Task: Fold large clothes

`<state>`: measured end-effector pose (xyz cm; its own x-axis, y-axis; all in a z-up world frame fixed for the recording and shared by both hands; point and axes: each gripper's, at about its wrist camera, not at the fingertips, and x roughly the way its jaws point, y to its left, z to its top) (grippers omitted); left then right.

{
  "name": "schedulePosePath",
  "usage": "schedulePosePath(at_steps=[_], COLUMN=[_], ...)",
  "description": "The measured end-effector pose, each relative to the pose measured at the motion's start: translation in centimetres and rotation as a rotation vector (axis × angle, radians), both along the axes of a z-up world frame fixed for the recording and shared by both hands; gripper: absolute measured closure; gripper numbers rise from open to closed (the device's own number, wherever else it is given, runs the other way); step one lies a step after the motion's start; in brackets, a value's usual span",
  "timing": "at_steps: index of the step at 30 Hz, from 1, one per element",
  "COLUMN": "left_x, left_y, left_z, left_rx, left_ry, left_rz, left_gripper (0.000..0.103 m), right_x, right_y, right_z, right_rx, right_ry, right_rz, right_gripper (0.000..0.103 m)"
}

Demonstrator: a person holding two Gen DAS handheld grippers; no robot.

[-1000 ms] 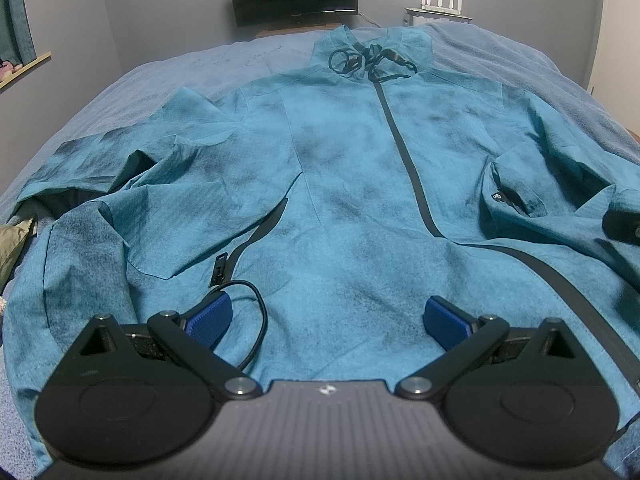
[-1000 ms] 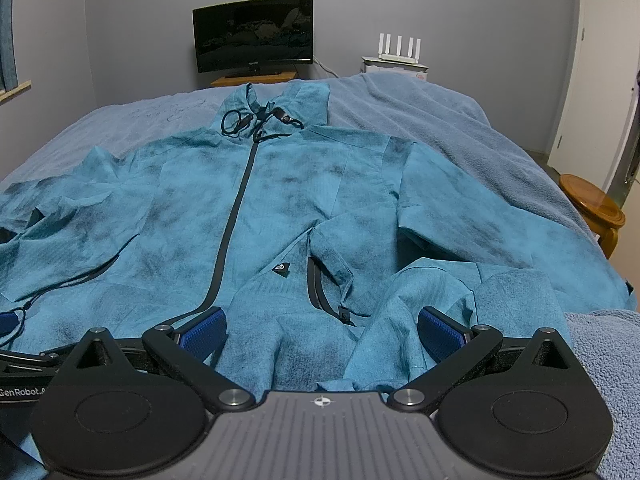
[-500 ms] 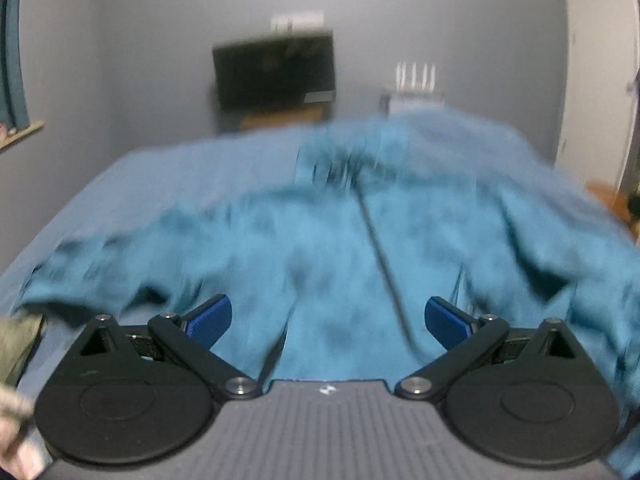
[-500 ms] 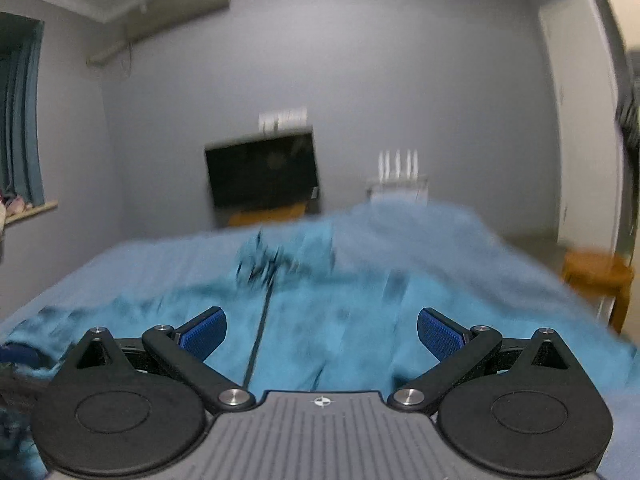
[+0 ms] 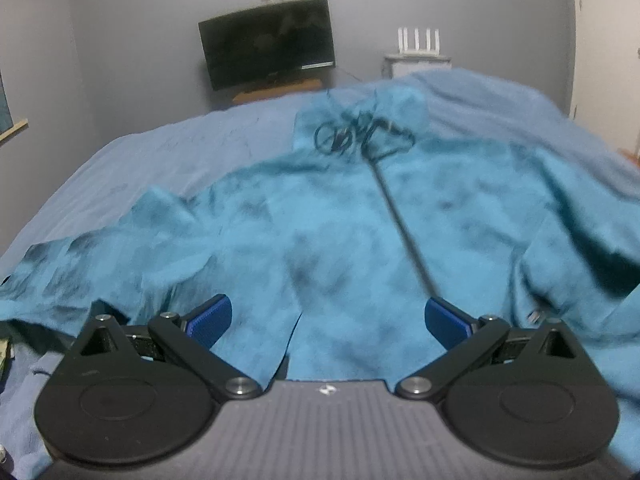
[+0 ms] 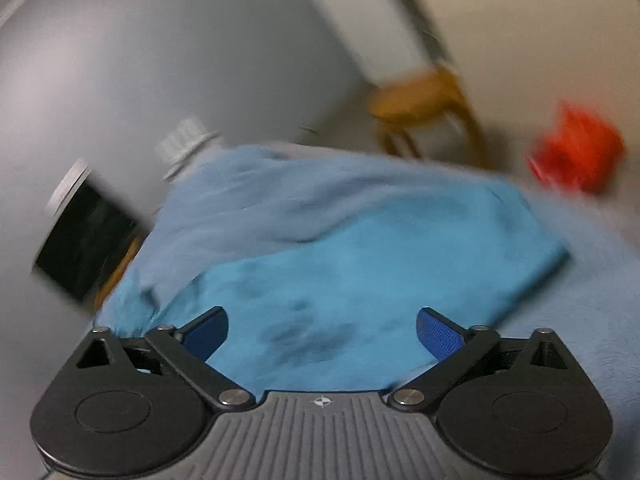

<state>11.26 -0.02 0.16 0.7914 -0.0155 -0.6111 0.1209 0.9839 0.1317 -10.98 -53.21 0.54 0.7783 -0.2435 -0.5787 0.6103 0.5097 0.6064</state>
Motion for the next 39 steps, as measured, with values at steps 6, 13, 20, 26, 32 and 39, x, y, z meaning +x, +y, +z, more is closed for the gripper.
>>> schedulePosePath(at_steps=[6, 13, 20, 26, 32, 39], left_x=[1.3, 2.5, 2.8, 3.3, 3.5, 3.4], left_y=[1.0, 1.6, 2.7, 3.1, 4.0, 4.1], left_z=[-2.2, -2.9, -3.2, -3.5, -3.6, -3.6], left_rx=[-0.056, -0.123, -0.193, -0.222, -0.276, -0.282], left_ry=[0.066, 0.111, 0.14, 0.158, 0.157, 0.145], left_rz=[-0.012, 0.007, 0.041, 0.061, 0.086, 0.098], left_gripper=[0.0, 0.0, 0.0, 0.0, 0.0, 0.0], right_x=[-2.4, 0.6, 1.9, 1.9, 3.3, 11.0], right_y=[-6.5, -6.4, -8.6, -9.0, -4.5, 10.8], right_z=[-5.6, -8.2, -10.4, -11.3, -5.1, 4.7], right_rx=[0.211, 0.194, 0.117, 0.115, -0.136, -0.406], right_ry=[0.095, 0.128, 0.242, 0.146, -0.048, -0.247], right_rz=[-0.201, -0.252, -0.381, -0.366, -0.235, 0.207], right_gripper=[0.023, 0.024, 0.033, 0.077, 0.096, 0.096])
